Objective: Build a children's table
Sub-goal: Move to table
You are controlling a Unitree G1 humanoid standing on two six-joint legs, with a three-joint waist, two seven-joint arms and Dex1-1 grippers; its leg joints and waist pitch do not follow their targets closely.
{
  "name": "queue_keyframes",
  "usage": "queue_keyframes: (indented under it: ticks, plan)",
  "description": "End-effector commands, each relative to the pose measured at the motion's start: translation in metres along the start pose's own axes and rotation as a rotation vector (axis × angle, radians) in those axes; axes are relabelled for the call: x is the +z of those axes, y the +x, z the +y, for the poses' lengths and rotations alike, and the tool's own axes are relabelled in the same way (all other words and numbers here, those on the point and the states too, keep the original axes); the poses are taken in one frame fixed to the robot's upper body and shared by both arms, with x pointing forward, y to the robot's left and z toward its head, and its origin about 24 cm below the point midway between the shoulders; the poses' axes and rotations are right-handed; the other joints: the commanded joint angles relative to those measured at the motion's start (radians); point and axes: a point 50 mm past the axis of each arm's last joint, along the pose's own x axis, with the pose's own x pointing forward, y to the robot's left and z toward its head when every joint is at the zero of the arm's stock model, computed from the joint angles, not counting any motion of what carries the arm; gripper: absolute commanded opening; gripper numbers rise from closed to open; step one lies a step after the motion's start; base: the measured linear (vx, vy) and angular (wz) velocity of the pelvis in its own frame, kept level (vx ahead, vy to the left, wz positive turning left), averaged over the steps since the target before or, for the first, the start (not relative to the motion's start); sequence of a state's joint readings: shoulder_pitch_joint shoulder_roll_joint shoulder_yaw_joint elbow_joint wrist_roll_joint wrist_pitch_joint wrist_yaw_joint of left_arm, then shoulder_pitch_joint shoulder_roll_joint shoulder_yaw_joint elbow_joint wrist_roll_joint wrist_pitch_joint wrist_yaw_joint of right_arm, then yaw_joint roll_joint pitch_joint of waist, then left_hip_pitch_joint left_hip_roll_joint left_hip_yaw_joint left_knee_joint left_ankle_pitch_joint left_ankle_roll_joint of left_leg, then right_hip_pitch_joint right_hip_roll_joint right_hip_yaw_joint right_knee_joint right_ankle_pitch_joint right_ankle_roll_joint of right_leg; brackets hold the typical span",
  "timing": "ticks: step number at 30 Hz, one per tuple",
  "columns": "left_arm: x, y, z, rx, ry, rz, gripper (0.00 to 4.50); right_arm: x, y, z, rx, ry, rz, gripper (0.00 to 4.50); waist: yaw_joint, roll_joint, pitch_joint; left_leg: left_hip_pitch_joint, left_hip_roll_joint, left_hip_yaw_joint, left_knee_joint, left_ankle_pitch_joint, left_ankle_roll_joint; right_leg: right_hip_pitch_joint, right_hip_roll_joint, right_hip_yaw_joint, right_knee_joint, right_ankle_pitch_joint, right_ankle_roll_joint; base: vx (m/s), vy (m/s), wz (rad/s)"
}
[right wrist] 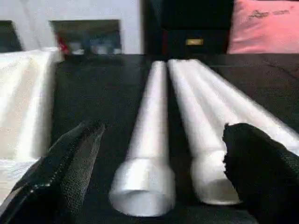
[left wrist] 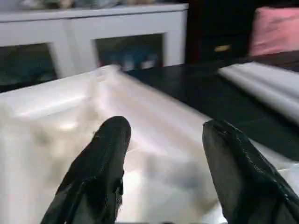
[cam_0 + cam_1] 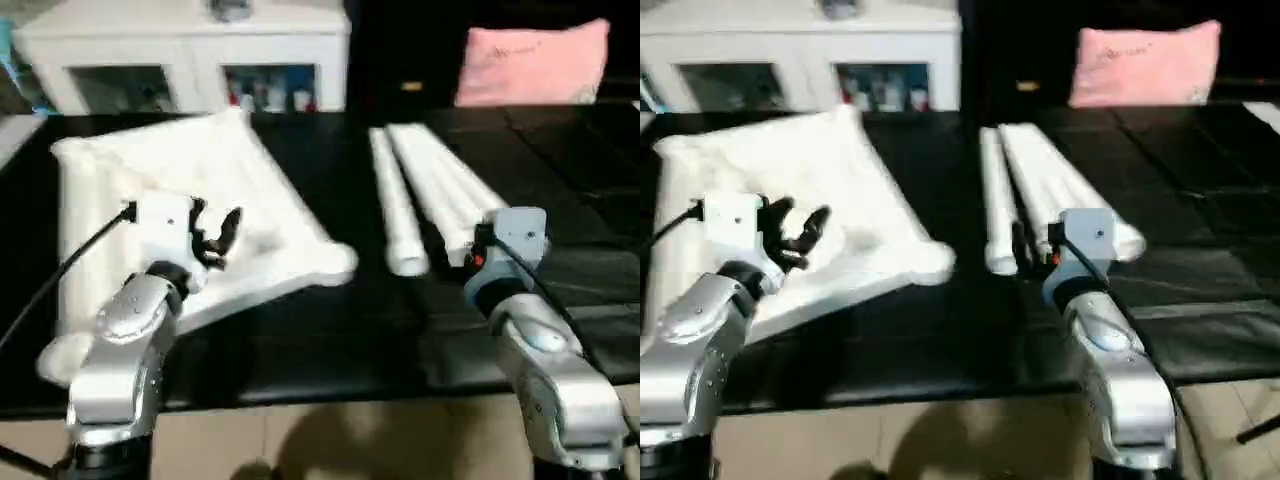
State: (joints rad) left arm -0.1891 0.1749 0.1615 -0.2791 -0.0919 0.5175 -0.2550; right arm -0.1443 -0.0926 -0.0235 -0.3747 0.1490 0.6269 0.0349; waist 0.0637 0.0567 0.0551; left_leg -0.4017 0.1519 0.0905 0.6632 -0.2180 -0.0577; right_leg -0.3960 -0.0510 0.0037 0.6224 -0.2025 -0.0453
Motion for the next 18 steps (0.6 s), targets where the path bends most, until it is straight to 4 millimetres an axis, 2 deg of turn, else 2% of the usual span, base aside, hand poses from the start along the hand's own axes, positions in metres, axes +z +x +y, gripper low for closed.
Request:
queue_keyframes:
  ticks: [1,2,3,4,5,6,7,8,9,10,12,13,15,18]
  plan:
    - [0.000,-0.001,0.000,0.007,-0.004,0.000,2.81,0.003,-0.001,-0.005,-0.014,-0.019,-0.003,4.50,-0.028,0.021,-0.050,0.051,0.086,-0.037,-0.169,-0.428,-0.003,0.003,-0.004,-0.032,-0.020,-0.104,-0.070,-0.091,0.325,0.19]
    - [0.000,-0.001,-0.001,0.007,-0.006,-0.001,2.81,0.003,0.000,-0.005,-0.003,-0.012,0.000,4.50,-0.030,0.015,-0.045,0.054,0.070,-0.028,-0.178,-0.550,-0.075,0.009,-0.017,-0.030,-0.039,-0.117,-0.037,-0.063,0.199,0.17]
    - [0.000,-0.001,-0.003,0.009,-0.014,-0.003,2.81,0.004,0.000,-0.005,0.016,-0.007,0.006,4.50,-0.031,0.007,-0.041,0.058,0.059,-0.018,-0.176,-0.591,-0.092,0.005,-0.024,-0.027,-0.057,-0.152,-0.023,-0.051,0.131,0.15]
    - [-0.001,-0.001,-0.004,0.012,-0.018,-0.003,2.81,0.004,0.000,-0.005,0.026,-0.009,0.010,4.50,-0.035,0.003,-0.041,0.061,0.051,-0.014,-0.171,-0.612,-0.102,0.007,-0.035,-0.023,-0.067,-0.191,-0.012,-0.024,0.051,0.07]
    - [-0.001,-0.001,-0.006,0.016,-0.016,-0.003,2.81,0.004,0.000,-0.004,0.036,-0.015,0.016,4.50,-0.036,-0.014,-0.039,0.065,0.040,-0.001,-0.164,-0.626,-0.104,0.005,-0.048,-0.018,-0.090,-0.298,0.012,-0.046,0.076,0.09]
    - [-0.002,-0.001,-0.007,0.016,-0.015,-0.002,2.81,0.004,0.000,-0.004,0.041,-0.020,0.020,4.50,-0.037,-0.020,-0.040,0.058,0.035,0.005,-0.162,-0.599,-0.098,0.014,-0.063,-0.012,-0.101,-0.369,0.027,-0.043,0.052,0.01]
    - [-0.003,-0.001,-0.008,0.015,-0.010,-0.001,2.81,0.003,0.000,-0.004,0.047,-0.024,0.024,4.50,-0.038,-0.026,-0.044,0.051,0.032,0.008,-0.164,-0.556,-0.087,0.020,-0.070,-0.012,-0.106,-0.382,0.037,-0.060,0.057,-0.04]
    - [-0.002,-0.001,-0.009,0.009,-0.006,-0.006,2.81,0.003,0.000,-0.003,0.052,-0.027,0.027,4.50,-0.039,-0.026,-0.048,0.046,0.033,0.010,-0.167,-0.513,-0.080,0.028,-0.074,-0.013,-0.108,-0.354,0.041,0.000,0.000,0.00]
    - [-0.002,-0.001,-0.010,0.004,-0.005,-0.011,2.81,0.002,0.001,-0.003,0.055,-0.026,0.029,4.50,-0.040,-0.033,-0.050,0.039,0.033,0.011,-0.168,-0.480,-0.073,0.033,-0.075,-0.013,-0.106,-0.325,0.041,0.000,0.000,0.00]
    - [-0.001,-0.001,-0.010,0.000,-0.004,-0.016,2.81,0.002,0.001,-0.002,0.057,-0.025,0.031,4.50,-0.039,-0.032,-0.049,0.034,0.034,0.011,-0.169,-0.460,-0.069,0.035,-0.076,-0.012,-0.105,-0.312,0.040,0.000,0.000,0.00]
    - [0.000,-0.001,-0.011,-0.005,-0.013,-0.024,2.81,0.002,0.001,-0.002,0.060,-0.026,0.031,4.50,-0.040,-0.040,-0.046,0.036,0.033,0.017,-0.165,-0.463,-0.062,0.026,-0.078,-0.010,-0.113,-0.365,0.042,0.000,0.000,0.00]
    - [0.000,-0.002,-0.010,0.003,-0.023,-0.025,2.81,0.001,0.000,-0.001,0.061,-0.026,0.034,4.50,-0.041,-0.046,-0.044,0.038,0.032,0.021,-0.161,-0.468,-0.057,0.022,-0.080,-0.010,-0.123,-0.442,0.045,0.000,0.000,0.00]
    - [0.000,-0.002,-0.009,0.011,-0.028,-0.022,2.81,0.001,0.000,-0.001,0.060,-0.025,0.037,4.50,-0.040,-0.048,-0.044,0.040,0.030,0.024,-0.158,-0.451,-0.050,0.019,-0.083,-0.010,-0.131,-0.492,0.053,0.000,0.000,0.00]
    - [-0.003,-0.003,-0.009,0.015,-0.028,-0.016,2.81,0.001,-0.001,-0.002,0.055,-0.026,0.039,4.50,-0.038,-0.053,-0.047,0.042,0.031,0.029,-0.155,-0.417,-0.038,0.019,-0.081,-0.010,-0.134,-0.515,0.059,-0.010,-0.025,-0.01]
